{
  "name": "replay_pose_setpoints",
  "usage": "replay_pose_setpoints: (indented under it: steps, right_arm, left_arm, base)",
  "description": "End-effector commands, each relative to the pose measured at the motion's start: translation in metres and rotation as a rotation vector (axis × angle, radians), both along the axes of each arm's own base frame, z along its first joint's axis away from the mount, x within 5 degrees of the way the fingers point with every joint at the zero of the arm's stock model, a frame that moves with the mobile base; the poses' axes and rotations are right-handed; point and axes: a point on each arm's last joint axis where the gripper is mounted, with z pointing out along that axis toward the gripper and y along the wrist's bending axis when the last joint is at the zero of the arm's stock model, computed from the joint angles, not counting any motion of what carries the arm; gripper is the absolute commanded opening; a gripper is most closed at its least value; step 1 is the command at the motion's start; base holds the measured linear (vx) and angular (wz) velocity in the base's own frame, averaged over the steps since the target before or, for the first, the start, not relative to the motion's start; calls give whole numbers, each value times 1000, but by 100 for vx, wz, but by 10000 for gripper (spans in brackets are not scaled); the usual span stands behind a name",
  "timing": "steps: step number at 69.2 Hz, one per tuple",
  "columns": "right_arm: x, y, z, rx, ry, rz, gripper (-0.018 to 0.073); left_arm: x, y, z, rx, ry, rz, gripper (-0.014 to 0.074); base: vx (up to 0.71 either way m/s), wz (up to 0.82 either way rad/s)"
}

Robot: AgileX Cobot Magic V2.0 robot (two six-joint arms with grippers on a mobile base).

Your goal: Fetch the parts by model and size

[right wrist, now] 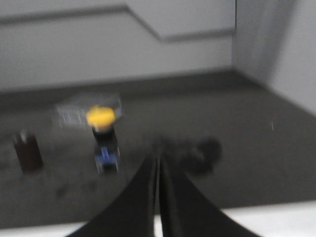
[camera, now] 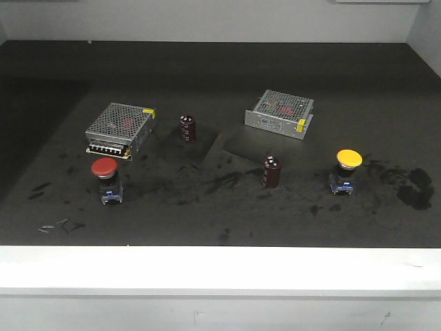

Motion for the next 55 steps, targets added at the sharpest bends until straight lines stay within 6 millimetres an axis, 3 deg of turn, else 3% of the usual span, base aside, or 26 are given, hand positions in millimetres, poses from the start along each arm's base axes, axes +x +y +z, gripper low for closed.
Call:
replay_pose_setpoints:
  steps: [1, 14, 30, 43, 55]
  right_arm:
    - [-6, 3, 25, -21, -244, 22, -9]
    - [-20, 3, 75, -24, -395, 23, -9]
    - [-35, 3, 155, -31, -482, 12, -9]
    - [-12, 1, 201, -25, -407, 3, -9]
    - [39, -2, 209, -14, -233, -2, -8]
  left_arm:
    - [-9, 1, 28, -21, -296, 8, -6]
    - [-22, 1, 65, -66, -439, -9, -6]
    - [-38, 1, 157, -63, -383, -17, -6]
    - [-9, 0, 221, -61, -203, -19, -6]
    - [40, -1, 235, -60, -18, -17, -3]
  base:
    - [0, 0]
    - [0, 0]
    - [0, 0]
    - [0, 0]
    - [0, 0]
